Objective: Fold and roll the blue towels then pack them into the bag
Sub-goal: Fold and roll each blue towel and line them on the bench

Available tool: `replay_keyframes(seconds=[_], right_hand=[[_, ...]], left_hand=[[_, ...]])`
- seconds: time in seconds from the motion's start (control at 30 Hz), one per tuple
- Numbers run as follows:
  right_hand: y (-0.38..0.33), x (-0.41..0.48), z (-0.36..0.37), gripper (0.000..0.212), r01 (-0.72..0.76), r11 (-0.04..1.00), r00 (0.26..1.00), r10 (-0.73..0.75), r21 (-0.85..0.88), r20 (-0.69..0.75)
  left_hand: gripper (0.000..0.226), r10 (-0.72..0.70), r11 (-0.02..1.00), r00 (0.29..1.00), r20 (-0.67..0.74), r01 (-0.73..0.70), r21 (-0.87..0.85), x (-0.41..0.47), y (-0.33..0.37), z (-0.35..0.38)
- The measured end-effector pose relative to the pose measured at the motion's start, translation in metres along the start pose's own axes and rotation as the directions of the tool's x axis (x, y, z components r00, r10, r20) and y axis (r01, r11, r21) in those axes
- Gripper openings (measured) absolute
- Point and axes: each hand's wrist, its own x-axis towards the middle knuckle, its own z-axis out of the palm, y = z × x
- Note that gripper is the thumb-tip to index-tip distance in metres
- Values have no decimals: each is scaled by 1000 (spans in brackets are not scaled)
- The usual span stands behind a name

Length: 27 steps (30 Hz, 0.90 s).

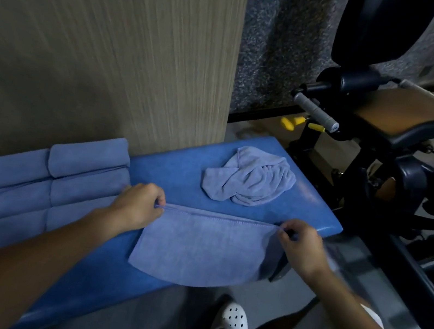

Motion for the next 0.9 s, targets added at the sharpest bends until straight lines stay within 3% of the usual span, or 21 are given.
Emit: replay_keyframes(seconds=[0.2, 0.47, 0.6, 0.77, 0.9], right_hand=[[5, 9, 4, 18, 30, 999, 999, -29, -26, 25], [-4, 27, 0, 10, 18, 1000, 991, -19, -15, -131], [-6, 29, 5, 13, -116, 977, 992, 107, -181, -61], [-4, 31, 7, 27, -131, 983, 988, 118, -126, -104], [-3, 36, 9, 17, -165, 978, 982, 151, -126, -114]], left_hand=[[12, 31, 999, 1000, 5, -31, 8, 8, -2, 9], [10, 1, 996, 997, -73, -7, -84, 23, 3, 5], [10, -9, 997, 999, -50, 5, -78, 29, 5, 4], [16, -12, 993, 993, -114, -2, -118, 32, 4, 3], [10, -6, 993, 988, -155, -13, -121, 34, 7, 6]])
